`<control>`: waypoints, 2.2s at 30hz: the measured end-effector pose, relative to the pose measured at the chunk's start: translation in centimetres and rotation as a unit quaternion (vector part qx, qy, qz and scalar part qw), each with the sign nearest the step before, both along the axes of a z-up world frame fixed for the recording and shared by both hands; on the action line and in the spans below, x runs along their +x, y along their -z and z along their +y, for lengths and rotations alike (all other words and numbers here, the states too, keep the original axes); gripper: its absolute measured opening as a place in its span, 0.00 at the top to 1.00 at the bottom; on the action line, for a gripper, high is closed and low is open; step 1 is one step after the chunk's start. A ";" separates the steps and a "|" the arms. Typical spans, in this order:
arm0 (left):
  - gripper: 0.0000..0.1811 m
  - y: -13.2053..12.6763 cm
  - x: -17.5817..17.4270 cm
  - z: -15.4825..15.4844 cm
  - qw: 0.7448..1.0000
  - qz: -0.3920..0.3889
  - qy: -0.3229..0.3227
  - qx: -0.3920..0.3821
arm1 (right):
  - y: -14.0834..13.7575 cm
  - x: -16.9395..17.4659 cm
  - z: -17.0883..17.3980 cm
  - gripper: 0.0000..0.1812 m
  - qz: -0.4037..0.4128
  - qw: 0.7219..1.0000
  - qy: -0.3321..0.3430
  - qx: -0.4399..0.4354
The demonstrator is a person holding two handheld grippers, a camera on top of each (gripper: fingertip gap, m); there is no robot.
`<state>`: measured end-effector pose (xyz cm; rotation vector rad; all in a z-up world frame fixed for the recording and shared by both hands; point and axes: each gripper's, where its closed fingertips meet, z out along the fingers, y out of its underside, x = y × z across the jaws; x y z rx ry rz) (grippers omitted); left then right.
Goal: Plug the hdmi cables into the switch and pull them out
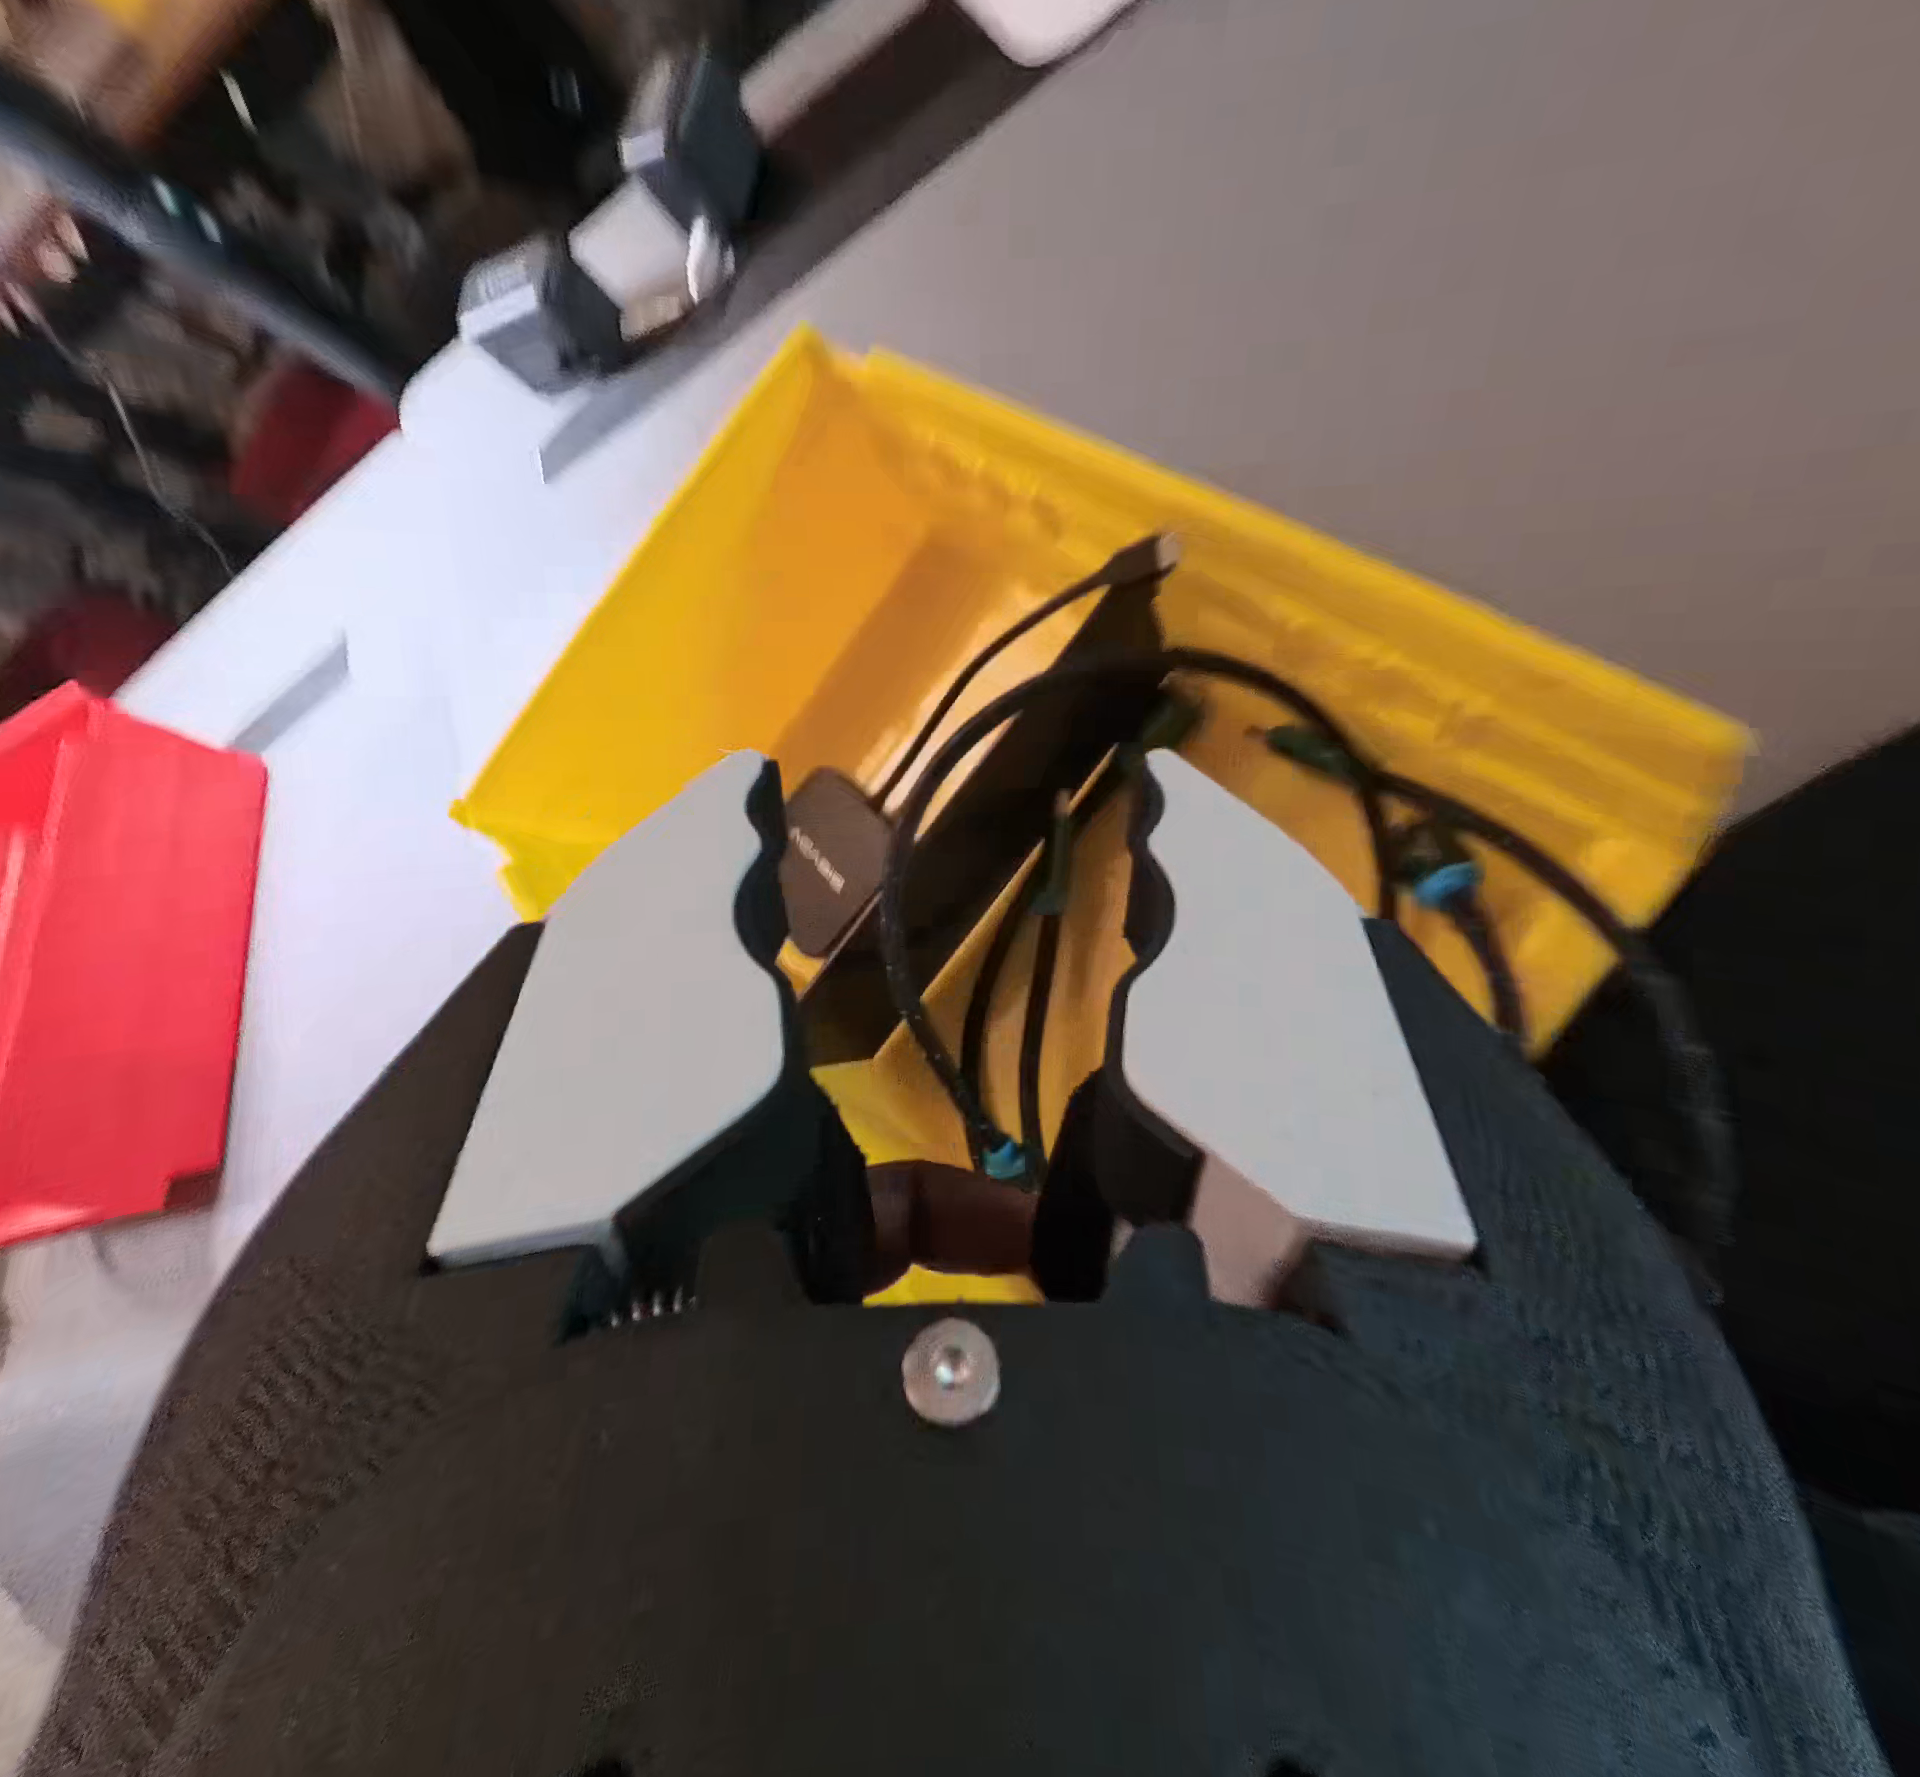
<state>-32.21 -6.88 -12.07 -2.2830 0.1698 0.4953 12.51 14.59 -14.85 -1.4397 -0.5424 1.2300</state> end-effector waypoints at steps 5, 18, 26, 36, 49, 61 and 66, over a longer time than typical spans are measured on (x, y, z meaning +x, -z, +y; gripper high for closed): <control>0.65 6.8 -3.3 -0.1 0.996 -0.026 -0.050 -0.074 | -0.1 0.6 0.3 0.77 0.027 0.999 0.000 -0.018; 0.97 2.2 -4.5 -0.2 0.993 0.072 -0.092 0.034 | -0.2 0.5 0.0 0.80 0.025 1.000 -0.002 -0.007; 1.00 -12.5 -1.5 -3.7 0.883 0.090 -0.120 0.446 | -0.1 0.2 -0.2 0.81 0.012 1.000 -0.003 0.004; 0.75 -7.1 -3.1 -2.7 0.944 0.081 -0.129 0.293 | -0.1 0.0 -0.4 0.81 0.006 1.000 -0.004 0.014; 0.96 1.0 -10.0 -1.0 0.947 0.144 -0.270 0.098 | -0.2 0.0 -0.5 0.81 0.005 1.000 -0.005 0.017; 0.98 -15.8 -0.5 -6.0 0.801 0.088 -0.127 0.579 | -0.2 -0.1 -0.6 0.81 -0.002 1.000 -0.002 0.025; 0.99 -19.1 6.2 -5.1 0.678 -0.099 0.040 0.727 | -0.3 -0.6 -1.4 0.80 -0.027 0.998 -0.001 0.061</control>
